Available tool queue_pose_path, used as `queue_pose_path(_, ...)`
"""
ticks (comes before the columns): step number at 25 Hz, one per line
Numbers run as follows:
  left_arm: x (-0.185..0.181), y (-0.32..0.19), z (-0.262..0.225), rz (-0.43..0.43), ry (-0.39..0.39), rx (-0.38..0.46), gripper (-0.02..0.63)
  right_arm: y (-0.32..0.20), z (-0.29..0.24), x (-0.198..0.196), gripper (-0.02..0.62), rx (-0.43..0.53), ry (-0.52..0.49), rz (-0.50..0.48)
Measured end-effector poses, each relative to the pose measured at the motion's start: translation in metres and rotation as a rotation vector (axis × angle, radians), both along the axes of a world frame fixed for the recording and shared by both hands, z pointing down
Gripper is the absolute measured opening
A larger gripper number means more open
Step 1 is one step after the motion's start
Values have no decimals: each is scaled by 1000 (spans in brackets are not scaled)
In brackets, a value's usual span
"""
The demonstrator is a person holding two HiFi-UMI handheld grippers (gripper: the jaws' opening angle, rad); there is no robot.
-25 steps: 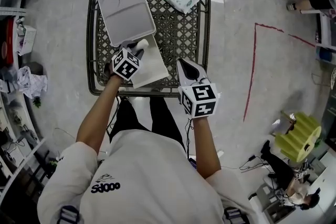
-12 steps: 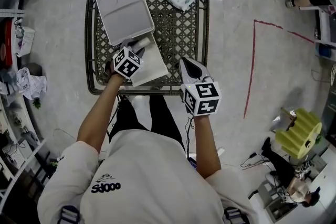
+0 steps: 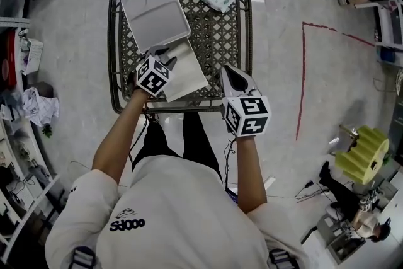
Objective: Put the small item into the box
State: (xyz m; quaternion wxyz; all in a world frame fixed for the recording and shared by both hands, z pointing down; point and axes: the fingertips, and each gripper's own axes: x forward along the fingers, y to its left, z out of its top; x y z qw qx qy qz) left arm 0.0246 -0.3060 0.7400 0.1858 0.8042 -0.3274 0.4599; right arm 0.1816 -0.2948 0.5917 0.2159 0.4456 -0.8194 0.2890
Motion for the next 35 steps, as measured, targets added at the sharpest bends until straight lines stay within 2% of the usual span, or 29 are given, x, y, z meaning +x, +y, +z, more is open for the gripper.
queue_pose_path(15, -20, 15, -84, -32, 166, 137, 51, 35, -62, -4, 11, 120, 26, 109)
queue_pose_path(20, -36, 20, -113, -86, 248, 171, 31, 47, -83, -7, 11, 162, 36, 129)
queue_pose_path(25, -49, 26, -141, -104, 298, 213, 6, 56, -105, -10, 11, 205, 46, 147)
queue_pose_path(35, -72, 38, -192, -92, 368, 308, 6, 75, -140, -26, 11, 278, 64, 160)
